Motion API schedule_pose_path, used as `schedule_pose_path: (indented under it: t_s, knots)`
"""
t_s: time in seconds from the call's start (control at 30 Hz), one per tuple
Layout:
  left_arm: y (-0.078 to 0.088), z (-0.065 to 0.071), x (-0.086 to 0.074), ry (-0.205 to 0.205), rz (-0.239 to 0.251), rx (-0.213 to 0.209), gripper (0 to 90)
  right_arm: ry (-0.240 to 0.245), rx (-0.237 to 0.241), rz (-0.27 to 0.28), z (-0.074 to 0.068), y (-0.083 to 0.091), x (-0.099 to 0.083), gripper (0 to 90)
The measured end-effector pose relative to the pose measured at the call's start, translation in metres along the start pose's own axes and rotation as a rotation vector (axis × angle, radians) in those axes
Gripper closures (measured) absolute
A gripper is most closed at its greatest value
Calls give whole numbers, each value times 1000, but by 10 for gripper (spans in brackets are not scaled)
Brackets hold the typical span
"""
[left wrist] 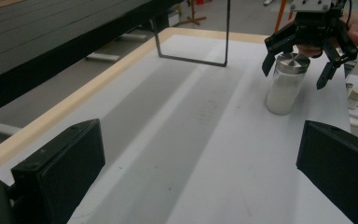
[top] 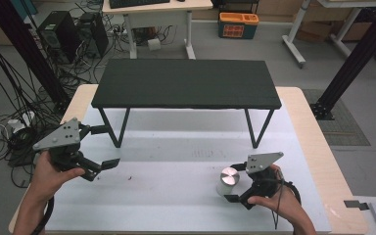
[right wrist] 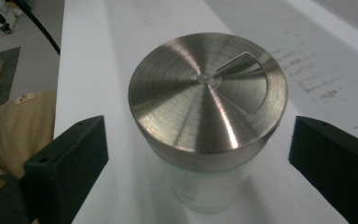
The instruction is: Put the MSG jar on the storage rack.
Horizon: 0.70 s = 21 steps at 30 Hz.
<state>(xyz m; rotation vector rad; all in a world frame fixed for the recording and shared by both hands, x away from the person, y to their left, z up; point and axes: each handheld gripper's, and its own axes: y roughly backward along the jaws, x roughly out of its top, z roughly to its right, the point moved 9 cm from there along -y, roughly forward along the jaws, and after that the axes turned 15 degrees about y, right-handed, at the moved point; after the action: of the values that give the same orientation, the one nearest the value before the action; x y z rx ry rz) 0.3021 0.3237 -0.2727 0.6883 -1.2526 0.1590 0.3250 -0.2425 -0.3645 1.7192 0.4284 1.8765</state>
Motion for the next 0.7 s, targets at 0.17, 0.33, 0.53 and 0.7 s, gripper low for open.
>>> schedule_pose_path:
  t_s: [0.17, 0.33, 0.53, 0.7]
  knots:
    - [2, 0, -2, 4, 5, -3, 12, 29, -15, -1, 0, -1, 0, 292]
    - [2, -1, -3, 5, 2, -1, 12, 47, -17, -9, 0, -2, 0, 411]
    - [1, -1, -4, 5, 4, -1, 12, 74, -31, -18, -3, -1, 2, 427]
    - [-1, -1, -4, 6, 0, -2, 12, 84, -37, -35, -4, -1, 5, 429]
